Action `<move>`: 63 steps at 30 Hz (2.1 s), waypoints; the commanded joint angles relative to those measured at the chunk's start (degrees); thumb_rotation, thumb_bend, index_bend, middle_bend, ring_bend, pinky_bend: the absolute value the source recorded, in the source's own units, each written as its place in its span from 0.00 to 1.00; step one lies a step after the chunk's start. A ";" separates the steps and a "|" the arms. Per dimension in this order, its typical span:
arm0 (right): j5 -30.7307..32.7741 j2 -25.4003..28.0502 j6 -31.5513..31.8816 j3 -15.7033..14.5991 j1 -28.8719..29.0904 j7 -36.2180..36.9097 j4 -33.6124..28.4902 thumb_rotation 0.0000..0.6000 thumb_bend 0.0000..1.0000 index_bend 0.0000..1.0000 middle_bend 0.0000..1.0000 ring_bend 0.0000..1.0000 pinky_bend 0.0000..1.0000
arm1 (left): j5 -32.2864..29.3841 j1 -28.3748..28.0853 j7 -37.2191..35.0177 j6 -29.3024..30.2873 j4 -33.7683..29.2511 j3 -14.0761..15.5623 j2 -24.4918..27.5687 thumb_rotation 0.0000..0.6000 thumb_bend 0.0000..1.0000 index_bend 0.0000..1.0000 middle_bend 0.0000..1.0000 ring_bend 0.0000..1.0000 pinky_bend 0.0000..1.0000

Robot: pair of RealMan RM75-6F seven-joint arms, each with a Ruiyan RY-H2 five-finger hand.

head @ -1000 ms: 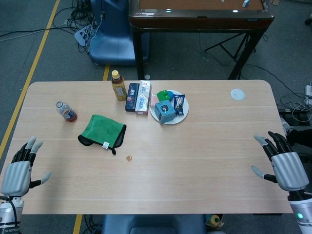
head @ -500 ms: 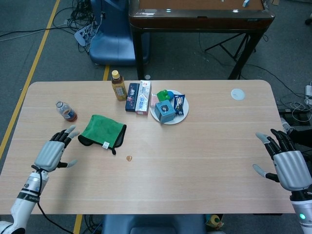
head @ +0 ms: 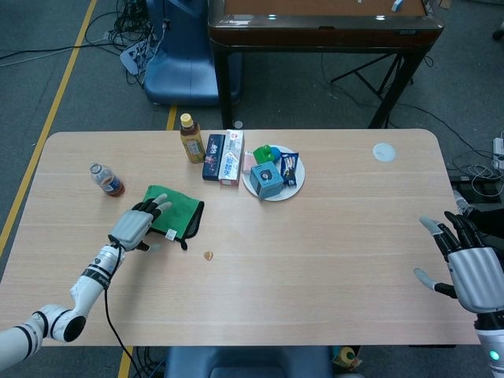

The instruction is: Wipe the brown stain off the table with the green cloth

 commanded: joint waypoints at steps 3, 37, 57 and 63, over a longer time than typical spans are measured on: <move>0.07 0.25 0.31 -0.12 -0.42 0.19 0.12 1.00 0.24 0.15 0.24 0.09 0.11 | -5.15 -3.86 2.38 -3.23 7.46 -1.83 -4.89 1.00 0.17 0.09 0.00 0.02 0.11; 1.05 0.70 -0.06 -0.44 -1.70 2.17 1.51 1.00 0.24 0.15 0.24 0.09 0.11 | -14.88 -13.03 9.19 -10.62 32.05 -1.30 -17.80 1.00 0.17 0.52 0.41 0.52 0.70; 0.39 -0.04 -0.17 -0.49 -1.64 2.69 1.98 1.00 0.24 0.15 0.24 0.09 0.11 | -6.82 -8.47 1.35 -5.82 2.61 1.50 -1.33 1.00 0.17 0.59 0.58 0.62 0.85; 0.30 0.22 0.14 -0.62 -1.95 2.81 1.97 1.00 0.24 0.15 0.24 0.09 0.11 | -7.01 -8.39 2.38 -6.06 1.14 3.00 -1.97 1.00 0.17 0.59 0.58 0.62 0.85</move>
